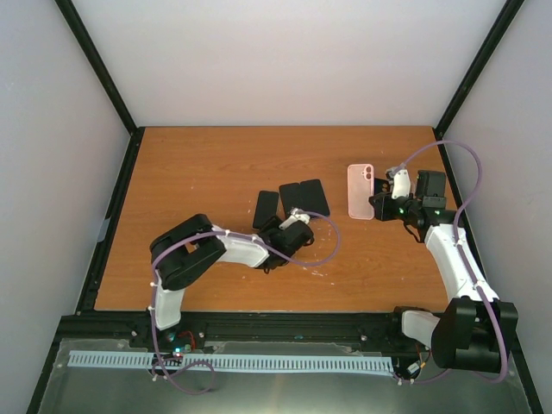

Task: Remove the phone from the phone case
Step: Place the phone at the center of the board.

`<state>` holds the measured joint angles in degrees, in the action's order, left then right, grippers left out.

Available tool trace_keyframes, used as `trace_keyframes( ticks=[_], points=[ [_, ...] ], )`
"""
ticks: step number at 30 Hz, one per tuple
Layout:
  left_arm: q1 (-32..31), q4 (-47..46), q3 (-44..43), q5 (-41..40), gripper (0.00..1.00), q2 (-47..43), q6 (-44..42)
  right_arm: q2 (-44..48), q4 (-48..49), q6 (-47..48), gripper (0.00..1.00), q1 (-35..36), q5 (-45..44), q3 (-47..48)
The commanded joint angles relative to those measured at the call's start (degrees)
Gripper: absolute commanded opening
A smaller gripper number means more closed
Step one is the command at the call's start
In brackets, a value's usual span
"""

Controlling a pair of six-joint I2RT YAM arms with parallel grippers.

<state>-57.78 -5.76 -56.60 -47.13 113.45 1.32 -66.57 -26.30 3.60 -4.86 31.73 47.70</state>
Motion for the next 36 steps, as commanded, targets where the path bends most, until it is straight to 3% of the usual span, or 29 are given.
trace_keyframes(
  ticks=[1,4,8,13,16,23,27,36],
  points=[
    [0.35,4.91,-0.43,6.69,0.72,-9.04,4.67,1.17,1.52,0.54,0.03,-0.97,0.99,-0.59],
    [3.70,11.27,-0.06,19.36,0.84,-14.81,10.16,1.26,1.54,0.54,0.03,-1.19,1.55,-0.61],
    [9.46,17.33,1.92,36.33,0.88,-19.15,15.73,1.34,1.36,0.58,0.03,-1.61,1.98,-0.42],
    [11.84,21.19,4.85,41.00,0.86,-23.01,20.33,2.60,1.17,0.72,0.03,-2.81,2.61,-0.55],
    [12.82,21.05,6.68,42.59,0.80,-23.99,22.24,2.60,1.15,0.77,0.03,-3.22,3.19,-0.60],
    [13.70,20.73,7.27,44.82,0.44,-20.87,22.77,1.44,1.32,0.78,0.03,-3.53,4.40,-0.66],
    [13.83,20.08,7.09,45.00,0.33,-18.93,22.68,0.21,1.17,0.78,0.03,-3.62,4.92,-0.27],
    [14.47,18.90,4.55,44.85,0.30,-13.90,21.39,0.03,1.26,0.71,0.03,-3.76,4.84,-0.33]
  ],
)
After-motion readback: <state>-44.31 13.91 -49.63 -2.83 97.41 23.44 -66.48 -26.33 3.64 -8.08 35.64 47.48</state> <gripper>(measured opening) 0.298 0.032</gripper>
